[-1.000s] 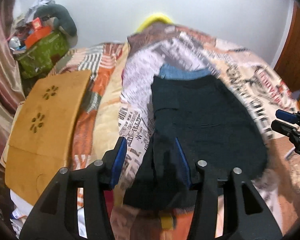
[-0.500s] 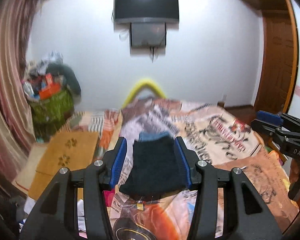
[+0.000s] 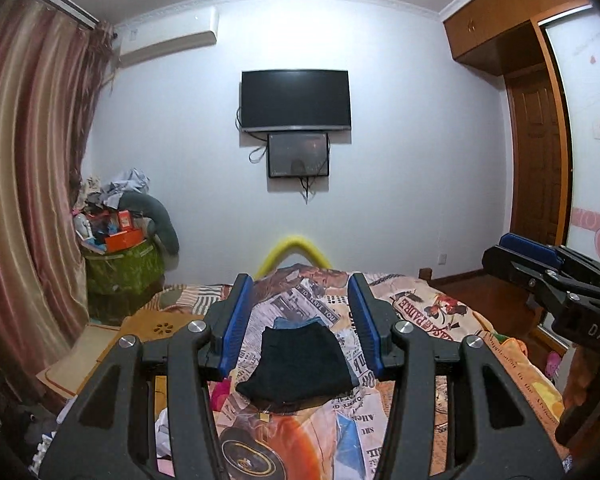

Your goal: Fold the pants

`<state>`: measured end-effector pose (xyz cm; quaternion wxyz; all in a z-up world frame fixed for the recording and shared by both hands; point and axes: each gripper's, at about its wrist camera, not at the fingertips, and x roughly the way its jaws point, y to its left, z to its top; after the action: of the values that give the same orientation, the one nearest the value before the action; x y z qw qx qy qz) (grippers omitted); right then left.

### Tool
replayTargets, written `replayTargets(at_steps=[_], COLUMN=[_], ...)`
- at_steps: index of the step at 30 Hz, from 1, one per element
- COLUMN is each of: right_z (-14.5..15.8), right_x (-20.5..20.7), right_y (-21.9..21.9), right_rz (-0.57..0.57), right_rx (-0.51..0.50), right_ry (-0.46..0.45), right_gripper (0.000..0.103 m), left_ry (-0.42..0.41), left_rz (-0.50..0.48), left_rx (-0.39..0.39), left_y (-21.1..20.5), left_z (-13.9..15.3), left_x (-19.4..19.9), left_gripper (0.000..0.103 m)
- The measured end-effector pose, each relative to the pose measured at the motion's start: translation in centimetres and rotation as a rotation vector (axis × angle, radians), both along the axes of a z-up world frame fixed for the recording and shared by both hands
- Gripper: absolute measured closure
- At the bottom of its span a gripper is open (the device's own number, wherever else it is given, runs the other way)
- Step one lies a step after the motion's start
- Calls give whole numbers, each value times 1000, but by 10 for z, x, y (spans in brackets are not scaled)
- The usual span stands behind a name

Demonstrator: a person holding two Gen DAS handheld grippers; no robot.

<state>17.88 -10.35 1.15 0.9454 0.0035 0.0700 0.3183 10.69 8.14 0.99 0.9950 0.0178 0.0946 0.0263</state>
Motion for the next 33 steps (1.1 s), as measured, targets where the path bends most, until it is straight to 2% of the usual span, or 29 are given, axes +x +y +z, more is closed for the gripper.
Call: replayTargets(at_steps=[2, 5, 7, 13, 17, 22, 33], right_z=[-1, -3, -3, -3, -6, -11, -21], right_x=[-8, -15, -19, -26, -26, -30, -34], right_y=[-1, -1, 0, 3, 2, -3, -12], right_rz=[-7, -26, -33, -75, -90, -119, -132], right_rx=[22, 30, 30, 16, 22, 38, 40], right_ry=[1, -1, 1, -8, 5, 13, 37], right_gripper=[55, 52, 42, 20, 17, 1, 1], left_ry=[-6, -13, -16, -19, -29, -22, -13], left_rz=[2, 12, 34, 59, 61, 59, 51], left_rx=[-9, -24, -26, -11, 0, -10, -21], left_y=[-2, -3, -3, -6, -8, -7, -8], left_z=[-1, -3, -5, -9, -10, -13, -18], left_x=[-11, -24, -30, -44, -49, -52, -47], left_gripper=[53, 36, 24, 6, 2, 1, 1])
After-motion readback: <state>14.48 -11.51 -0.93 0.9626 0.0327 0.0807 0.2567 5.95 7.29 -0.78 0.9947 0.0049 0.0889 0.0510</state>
